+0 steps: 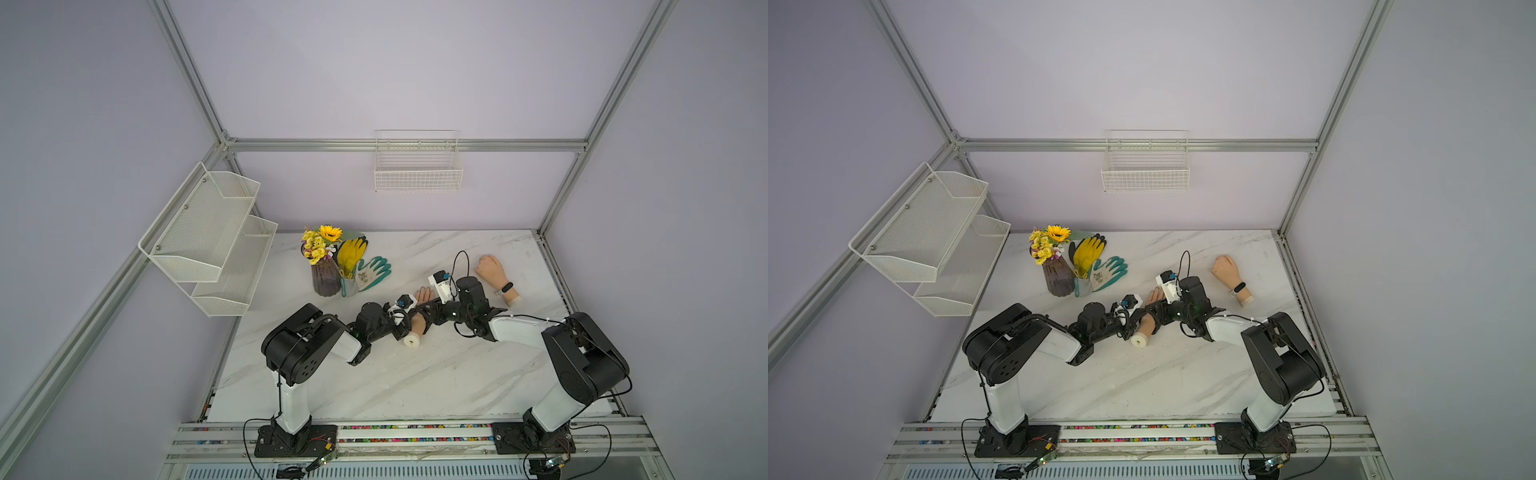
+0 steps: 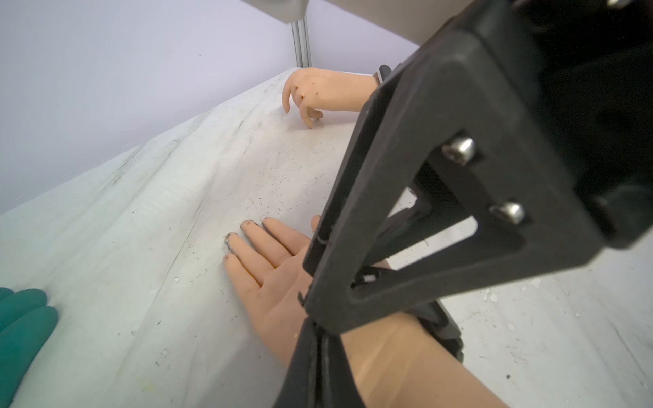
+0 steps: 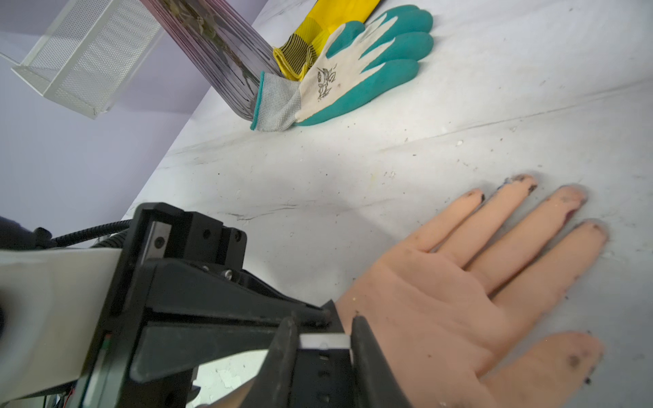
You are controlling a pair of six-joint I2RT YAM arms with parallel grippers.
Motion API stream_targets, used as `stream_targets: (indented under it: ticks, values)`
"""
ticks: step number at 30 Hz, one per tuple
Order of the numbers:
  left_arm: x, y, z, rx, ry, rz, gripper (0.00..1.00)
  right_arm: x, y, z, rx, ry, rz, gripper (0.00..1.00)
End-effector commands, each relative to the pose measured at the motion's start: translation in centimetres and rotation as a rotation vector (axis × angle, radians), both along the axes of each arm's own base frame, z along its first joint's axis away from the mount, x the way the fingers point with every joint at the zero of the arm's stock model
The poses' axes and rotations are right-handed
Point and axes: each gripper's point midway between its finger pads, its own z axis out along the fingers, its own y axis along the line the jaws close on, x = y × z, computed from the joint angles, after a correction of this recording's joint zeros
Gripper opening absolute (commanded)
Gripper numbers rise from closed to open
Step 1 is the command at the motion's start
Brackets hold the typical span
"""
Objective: Take off the watch
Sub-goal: Untie the watch from the hand.
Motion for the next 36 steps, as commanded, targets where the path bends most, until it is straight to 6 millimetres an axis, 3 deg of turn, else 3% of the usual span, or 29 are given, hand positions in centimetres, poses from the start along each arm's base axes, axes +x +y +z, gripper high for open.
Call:
stream_targets:
  ticks: [1, 11, 22, 29, 36]
  values:
    - [0.4, 0.5, 1.3, -0.013, -0.036, 0.031, 0.0, 0.2, -0.5, 0.1, 0.007, -0.001, -0.045, 0.18]
    - [3.2, 3.1, -0.1, 0.049, -0.006, 0.248, 0.0, 0.0, -2.0, 3.3, 0.102, -0.057, -0.162, 0.13]
    - [5.0, 6.1, -0.8, 0.099, 0.01, 0.444, 0.0, 0.1, -3.8, 3.5, 0.115, -0.069, -0.279, 0.11]
    - [5.1, 5.9, -0.8, 0.092, 0.021, 0.441, 0.0, 0.1, -4.0, 3.3, 0.116, -0.062, -0.292, 0.11]
    - [5.7, 6.9, -1.3, 0.097, 0.056, 0.515, 0.0, 0.0, -4.5, 3.8, 0.131, -0.073, -0.319, 0.11]
